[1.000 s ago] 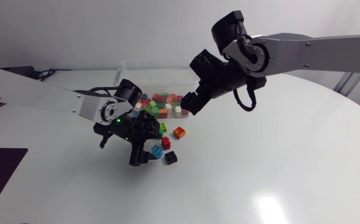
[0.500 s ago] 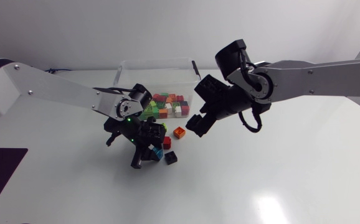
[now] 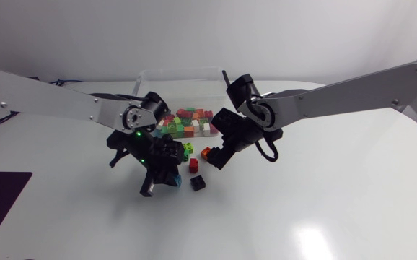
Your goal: Place the duplo bricks in the container
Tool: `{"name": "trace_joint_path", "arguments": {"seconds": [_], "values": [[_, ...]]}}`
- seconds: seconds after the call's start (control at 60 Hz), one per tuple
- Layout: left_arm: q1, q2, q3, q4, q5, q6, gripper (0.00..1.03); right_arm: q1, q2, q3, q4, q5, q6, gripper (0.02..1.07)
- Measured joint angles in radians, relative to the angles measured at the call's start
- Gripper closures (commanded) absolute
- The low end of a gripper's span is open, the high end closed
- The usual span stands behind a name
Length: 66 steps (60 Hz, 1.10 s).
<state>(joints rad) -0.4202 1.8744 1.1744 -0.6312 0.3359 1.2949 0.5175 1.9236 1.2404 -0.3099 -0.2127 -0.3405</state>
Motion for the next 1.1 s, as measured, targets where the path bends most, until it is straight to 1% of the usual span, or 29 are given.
{"name": "trace_joint_path", "arguments": {"seconds": [0.217, 0.383, 0.45, 0.483, 0.517, 0.583, 0.7, 0.783, 0.9, 0.967, 1.017, 1.1], "values": [[0.076, -0.136, -0.004, 0.005, 0.061, -0.016, 0.78, 0.007, 0.093, 0.056, 0.023, 0.007, 0.005, 0.09], [0.116, -0.233, -0.018, 0.039, 0.103, -0.057, 0.78, 0.007, 0.139, 0.089, 0.032, 0.016, 0.008, 0.09], [0.127, -0.266, -0.018, 0.062, 0.119, -0.075, 0.78, 0.009, 0.156, 0.102, 0.049, 0.019, 0.008, 0.10], [0.133, -0.282, -0.018, 0.080, 0.128, -0.092, 0.78, 0.011, 0.162, 0.107, 0.053, 0.024, 0.008, 0.11], [0.140, -0.298, -0.018, 0.101, 0.138, -0.105, 0.78, 0.012, 0.166, 0.110, 0.058, 0.027, 0.008, 0.13], [0.153, -0.317, -0.018, 0.143, 0.151, -0.139, 0.78, 0.012, 0.175, 0.114, 0.069, 0.038, 0.007, 0.14], [0.183, -0.335, -0.018, 0.266, 0.173, -0.233, 0.78, 0.012, 0.209, 0.131, 0.080, 0.045, 0.007, 0.24], [0.198, -0.336, -0.018, 0.344, 0.183, -0.303, 0.78, 0.012, 0.222, 0.136, 0.084, 0.046, 0.007, 0.33], [0.211, -0.336, -0.010, 0.425, 0.184, -0.394, 0.77, 0.013, 0.229, 0.146, 0.090, 0.053, 0.007, 0.57], [0.217, -0.333, 0.011, 0.451, 0.184, -0.438, 0.77, 0.014, 0.229, 0.146, 0.091, 0.054, 0.007, 0.70], [0.223, -0.325, 0.034, 0.482, 0.184, -0.476, 0.77, 0.015, 0.229, 0.146, 0.092, 0.056, 0.007, 0.82], [0.236, -0.295, 0.089, 0.521, 0.183, -0.538, 0.77, 0.018, 0.229, 0.146, 0.092, 0.056, 0.007, 0.83]]}}
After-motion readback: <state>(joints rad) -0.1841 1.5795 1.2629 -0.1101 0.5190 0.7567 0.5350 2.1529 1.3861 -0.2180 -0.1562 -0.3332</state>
